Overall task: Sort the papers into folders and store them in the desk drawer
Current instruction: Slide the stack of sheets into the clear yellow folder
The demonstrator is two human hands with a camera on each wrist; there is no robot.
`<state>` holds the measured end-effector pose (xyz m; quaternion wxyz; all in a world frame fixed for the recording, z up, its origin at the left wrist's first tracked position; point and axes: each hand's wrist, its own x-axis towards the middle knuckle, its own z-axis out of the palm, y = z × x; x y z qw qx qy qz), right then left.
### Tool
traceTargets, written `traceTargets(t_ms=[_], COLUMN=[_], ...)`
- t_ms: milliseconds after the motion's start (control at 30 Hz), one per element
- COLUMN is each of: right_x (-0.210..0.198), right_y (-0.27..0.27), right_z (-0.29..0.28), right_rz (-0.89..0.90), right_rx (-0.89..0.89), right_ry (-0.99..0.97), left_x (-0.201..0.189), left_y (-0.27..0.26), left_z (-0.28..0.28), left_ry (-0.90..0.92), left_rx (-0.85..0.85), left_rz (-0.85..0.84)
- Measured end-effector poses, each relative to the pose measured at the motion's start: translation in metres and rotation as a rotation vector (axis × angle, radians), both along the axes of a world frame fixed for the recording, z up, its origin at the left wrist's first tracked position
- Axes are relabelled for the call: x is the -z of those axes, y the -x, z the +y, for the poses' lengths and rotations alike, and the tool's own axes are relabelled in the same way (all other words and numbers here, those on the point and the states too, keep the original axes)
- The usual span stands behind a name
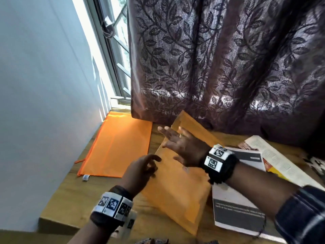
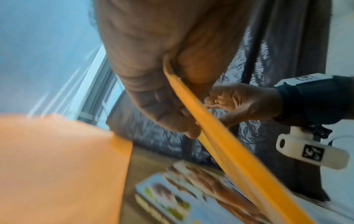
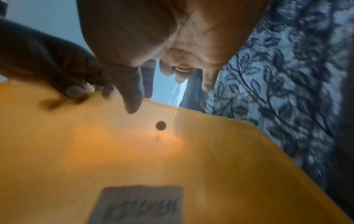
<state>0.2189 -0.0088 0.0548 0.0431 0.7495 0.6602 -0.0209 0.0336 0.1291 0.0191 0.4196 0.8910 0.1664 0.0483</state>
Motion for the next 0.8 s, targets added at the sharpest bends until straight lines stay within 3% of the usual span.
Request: traceTargets(t_ms=[200, 467, 667, 800], right_x=[-0.063, -0.102, -0.119, -0.132], right_y=[-0.015, -0.024, -0.026, -0.028], right_z=[0.047, 0.056, 0.042, 0.026], right_rz=[0.013, 0.180, 0.188, 0.290], right_rx=[-0.011, -0.015, 0.051, 0.164], right_ry=[0.122, -0.080, -0.326, -0.553], left_x=[-0.077, -0.123, -0.130, -0.136], left_y=[-0.002, 0.013, 0.022, 0.032], left_z=[0.041, 0.067, 0.077, 0.064], left_ry=[-0.390, -0.822, -0.953, -0.810], left_rx=[0.142, 0.075, -0.145, -0.389], left_rz=[0.008, -0.156, -0.355, -0.649])
